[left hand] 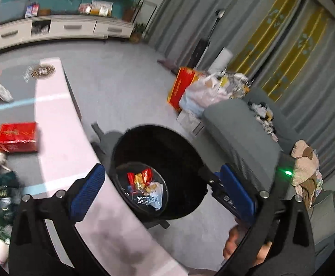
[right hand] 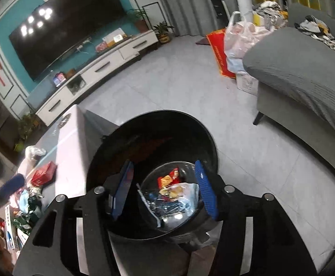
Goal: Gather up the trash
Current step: 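Carry both items to the black bin and open both tools to drop them, then grasp the white ointment box with the left tool while the right tool grasps the green packet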
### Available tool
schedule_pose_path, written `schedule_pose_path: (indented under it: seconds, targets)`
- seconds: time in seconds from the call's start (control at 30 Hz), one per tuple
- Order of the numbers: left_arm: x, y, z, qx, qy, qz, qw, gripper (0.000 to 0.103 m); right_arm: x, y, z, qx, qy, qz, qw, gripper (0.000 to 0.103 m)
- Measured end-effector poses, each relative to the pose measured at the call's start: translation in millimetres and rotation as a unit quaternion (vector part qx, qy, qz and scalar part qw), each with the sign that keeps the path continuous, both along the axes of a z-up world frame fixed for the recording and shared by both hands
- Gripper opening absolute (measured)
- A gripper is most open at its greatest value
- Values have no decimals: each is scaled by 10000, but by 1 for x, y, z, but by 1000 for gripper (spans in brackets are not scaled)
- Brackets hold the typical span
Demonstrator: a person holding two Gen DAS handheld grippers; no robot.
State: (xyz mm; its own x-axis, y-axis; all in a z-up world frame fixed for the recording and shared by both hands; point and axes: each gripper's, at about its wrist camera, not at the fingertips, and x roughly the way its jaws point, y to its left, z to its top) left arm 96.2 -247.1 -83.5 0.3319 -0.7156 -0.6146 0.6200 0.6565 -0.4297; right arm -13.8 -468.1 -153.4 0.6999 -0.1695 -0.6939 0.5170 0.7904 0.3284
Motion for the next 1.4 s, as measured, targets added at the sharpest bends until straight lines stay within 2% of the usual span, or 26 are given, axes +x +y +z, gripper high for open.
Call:
schedule_pose_path:
  seconds: [0.13, 0.2, 0.27, 0.3, 0.33, 0.4, 0.5, 0.53, 0.57, 0.63, 0.7, 0.77, 0.87, 0.97, 1.1, 1.27, 1.4]
  targets:
    - [-21, 54, 20, -634, -475, 306, 9964, 100, 2, 25, 10, -77, -189, 384, 9991, 60]
    - [-34, 77, 23, -710, -877, 436, 9927, 100, 4, 39, 14, -163, -309, 637, 9974, 63]
    - [-40, 91, 19, -391, -896, 288, 9948, 100, 8, 57, 19, -317, -378, 973, 9940, 66]
    - [-42, 98, 14, -5, -755, 267, 9968, 100, 11, 69, 21, -390, -401, 1180, 9914, 67]
    - [-42, 108, 11, 307, -639, 350, 9969, 100, 15, 83, 24, -465, -421, 1436, 9877, 67]
    - [-44, 133, 11, 588, -722, 710, 9931, 100, 19, 107, 26, -542, -434, 1865, 9800, 67]
    - [-39, 186, 19, 889, -914, 1710, 9770, 100, 21, 143, 29, -642, -474, 2460, 9660, 68]
    - [-34, 204, 18, 1039, -817, 2044, 9699, 100, 22, 157, 30, -716, -508, 2687, 9592, 71]
    - [-27, 219, 13, 1205, -656, 2343, 9624, 100, 22, 157, 30, -716, -508, 2687, 9592, 72]
    - [-20, 240, 1, 1349, -447, 2646, 9538, 100, 25, 176, 30, -756, -568, 3019, 9486, 74]
    - [-20, 253, -12, 1247, -334, 2719, 9536, 100, 32, 196, 28, -709, -530, 3295, 9400, 74]
    - [-16, 257, -19, 1123, -210, 2672, 9568, 100, 41, 215, 22, -727, -436, 3489, 9333, 74]
    - [-14, 252, -28, 1208, -70, 2453, 9619, 100, 54, 234, 13, -815, -304, 3607, 9286, 74]
    - [-15, 254, -36, 1150, -102, 2377, 9645, 100, 62, 246, 7, -784, -252, 3707, 9251, 74]
    - [-7, 266, -50, 1156, 22, 2446, 9627, 100, 71, 256, -2, -769, -111, 3757, 9235, 74]
    - [-5, 259, -57, 1341, -29, 2398, 9615, 100, 80, 261, -11, -783, 29, 3743, 9240, 74]
    - [0, 258, -65, 1334, 126, 2404, 9614, 100, 87, 263, -16, -753, 90, 3696, 9261, 74]
